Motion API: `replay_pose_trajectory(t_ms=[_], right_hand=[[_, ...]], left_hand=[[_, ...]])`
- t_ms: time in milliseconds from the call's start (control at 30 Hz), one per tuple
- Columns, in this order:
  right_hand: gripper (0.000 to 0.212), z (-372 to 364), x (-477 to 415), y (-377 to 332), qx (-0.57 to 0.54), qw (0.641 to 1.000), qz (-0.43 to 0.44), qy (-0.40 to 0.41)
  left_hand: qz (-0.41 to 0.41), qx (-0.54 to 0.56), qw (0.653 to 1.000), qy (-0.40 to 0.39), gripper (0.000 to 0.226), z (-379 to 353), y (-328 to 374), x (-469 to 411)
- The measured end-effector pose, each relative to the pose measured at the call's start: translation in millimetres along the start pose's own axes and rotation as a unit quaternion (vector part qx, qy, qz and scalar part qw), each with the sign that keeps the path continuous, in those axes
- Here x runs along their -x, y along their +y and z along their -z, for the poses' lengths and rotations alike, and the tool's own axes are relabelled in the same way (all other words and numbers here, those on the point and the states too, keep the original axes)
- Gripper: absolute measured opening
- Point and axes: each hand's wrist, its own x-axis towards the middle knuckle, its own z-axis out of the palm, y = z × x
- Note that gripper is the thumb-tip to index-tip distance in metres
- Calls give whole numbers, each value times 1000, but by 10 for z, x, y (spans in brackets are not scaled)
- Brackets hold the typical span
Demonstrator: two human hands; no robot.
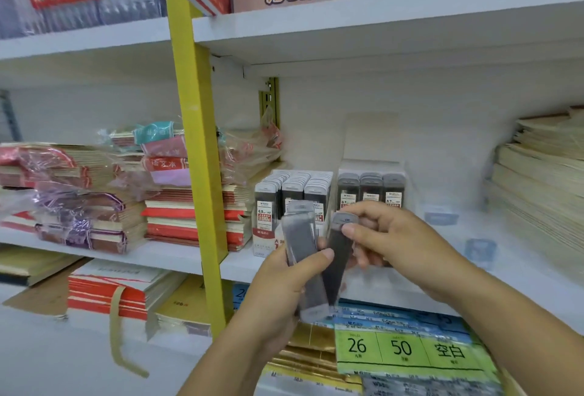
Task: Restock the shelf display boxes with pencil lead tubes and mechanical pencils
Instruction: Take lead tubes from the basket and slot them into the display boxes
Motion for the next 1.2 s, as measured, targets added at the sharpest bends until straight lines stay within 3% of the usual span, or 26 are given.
replay_pose_trajectory(t_ms=[167, 233, 333, 633, 733, 867, 967, 1200], right_hand=[[13, 43, -63, -19, -44, 999, 1, -14], [16, 48, -77, -45, -37, 999, 5, -6], [26, 109, -84, -91, -3, 1000, 2, 10], [26, 178, -4, -101, -19, 996, -8, 84], [31, 249, 13, -172, 52, 983, 66, 164], [33, 652, -69, -308, 195, 918, 184, 292], [29, 894, -196, -354, 385, 871, 165, 256], [19, 910, -433, -116, 471, 866, 58, 160]], left_hand=[[29, 18, 998, -46, 25, 75, -17, -1], [15, 12, 999, -33, 24, 69, 5, -2], [-4, -15, 1000, 3, 40, 101, 19, -1], [-23, -75, 997, 18, 27, 93, 44, 51], [-33, -82, 996, 21, 20, 44, 29, 36], [-17, -82, 996, 26, 20, 18, -8, -30], [30, -49, 998, -22, 22, 2, -12, -61], [15, -41, 999, -21, 15, -3, -84, -75]])
